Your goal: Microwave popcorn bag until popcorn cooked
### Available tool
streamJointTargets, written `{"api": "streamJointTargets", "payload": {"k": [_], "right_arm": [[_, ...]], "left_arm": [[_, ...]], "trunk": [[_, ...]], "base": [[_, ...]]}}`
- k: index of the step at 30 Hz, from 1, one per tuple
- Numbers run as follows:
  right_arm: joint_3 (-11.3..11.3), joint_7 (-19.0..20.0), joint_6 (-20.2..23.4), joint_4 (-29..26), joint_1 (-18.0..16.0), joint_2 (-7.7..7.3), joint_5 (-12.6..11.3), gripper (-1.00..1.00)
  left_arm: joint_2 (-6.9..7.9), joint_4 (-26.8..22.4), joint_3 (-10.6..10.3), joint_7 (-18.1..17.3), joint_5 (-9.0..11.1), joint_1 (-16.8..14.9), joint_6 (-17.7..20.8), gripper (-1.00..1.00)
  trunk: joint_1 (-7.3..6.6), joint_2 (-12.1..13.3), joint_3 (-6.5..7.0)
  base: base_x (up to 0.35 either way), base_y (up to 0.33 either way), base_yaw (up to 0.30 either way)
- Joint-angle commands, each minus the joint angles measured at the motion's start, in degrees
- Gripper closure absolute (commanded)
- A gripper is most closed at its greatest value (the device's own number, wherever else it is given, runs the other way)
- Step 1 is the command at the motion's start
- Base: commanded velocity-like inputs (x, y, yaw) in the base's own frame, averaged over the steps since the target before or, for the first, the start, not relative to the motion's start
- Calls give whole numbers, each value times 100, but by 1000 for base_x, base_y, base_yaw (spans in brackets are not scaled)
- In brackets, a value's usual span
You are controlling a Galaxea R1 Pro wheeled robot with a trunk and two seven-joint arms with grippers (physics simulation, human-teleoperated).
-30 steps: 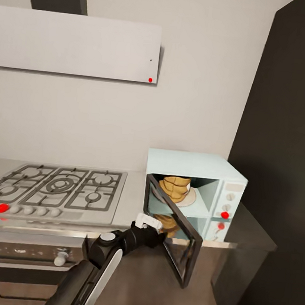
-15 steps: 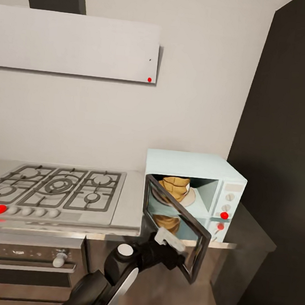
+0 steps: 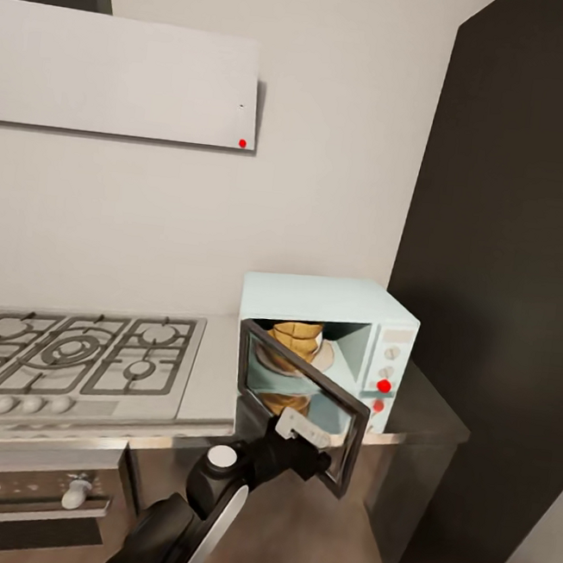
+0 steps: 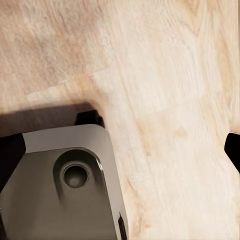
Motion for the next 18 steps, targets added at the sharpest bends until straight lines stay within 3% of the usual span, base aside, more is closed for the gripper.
{"api": "streamJointTargets", "payload": {"k": [1,5,18], "right_arm": [[-49,12,8,10,-8,0,56,-100],[-49,12,8,10,-8,3,56,-100],[-49,12,8,10,-8,11,56,-100]], "left_arm": [[-1,32,-342,-4,154,-2,47,-100],[-1,156,-343,-3,134,-2,22,-100],[-1,157,-343,0,119,-6,15,-100]], "trunk": [[1,-6,-8],[1,-6,-8],[1,-6,-8]], "base": [[0,0,-210],[120,0,-206],[291,0,-186]]}}
